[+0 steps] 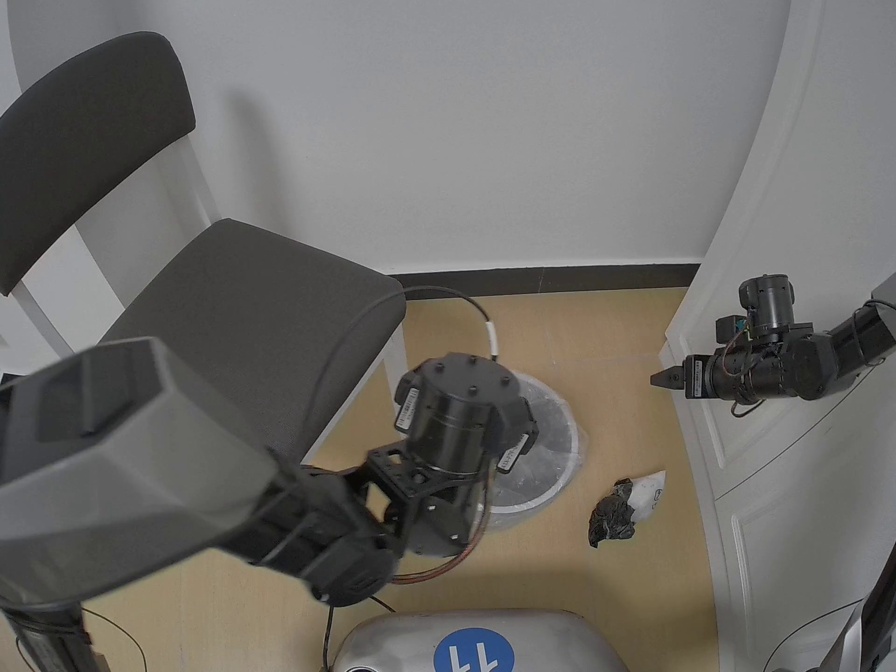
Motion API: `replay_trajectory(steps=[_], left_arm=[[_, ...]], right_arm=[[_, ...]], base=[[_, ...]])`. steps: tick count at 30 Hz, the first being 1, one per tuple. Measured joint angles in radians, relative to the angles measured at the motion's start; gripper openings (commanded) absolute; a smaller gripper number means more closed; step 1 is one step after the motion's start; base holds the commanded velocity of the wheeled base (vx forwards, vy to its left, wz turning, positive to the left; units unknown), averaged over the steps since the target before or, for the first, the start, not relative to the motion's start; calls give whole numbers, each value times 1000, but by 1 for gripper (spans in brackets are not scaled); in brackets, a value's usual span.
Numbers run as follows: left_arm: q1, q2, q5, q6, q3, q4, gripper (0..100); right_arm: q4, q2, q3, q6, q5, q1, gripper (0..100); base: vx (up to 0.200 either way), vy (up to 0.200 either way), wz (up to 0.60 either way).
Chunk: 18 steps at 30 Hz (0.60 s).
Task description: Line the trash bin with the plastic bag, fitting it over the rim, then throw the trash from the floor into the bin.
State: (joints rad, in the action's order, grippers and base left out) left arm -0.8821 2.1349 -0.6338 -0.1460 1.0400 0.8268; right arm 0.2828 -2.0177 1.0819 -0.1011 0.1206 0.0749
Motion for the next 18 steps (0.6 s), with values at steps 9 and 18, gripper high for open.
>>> replay_trajectory(steps=[9,18], left_arm=[[61,-372,127,104,-351,34,100],[138,-732,155,156,-583,89,100]], right_arm=[[231,191,-359,-14,-231,74,100],[327,286,-480,-3,-284,104,100]], base=[[0,0,0],[-44,0,0]])
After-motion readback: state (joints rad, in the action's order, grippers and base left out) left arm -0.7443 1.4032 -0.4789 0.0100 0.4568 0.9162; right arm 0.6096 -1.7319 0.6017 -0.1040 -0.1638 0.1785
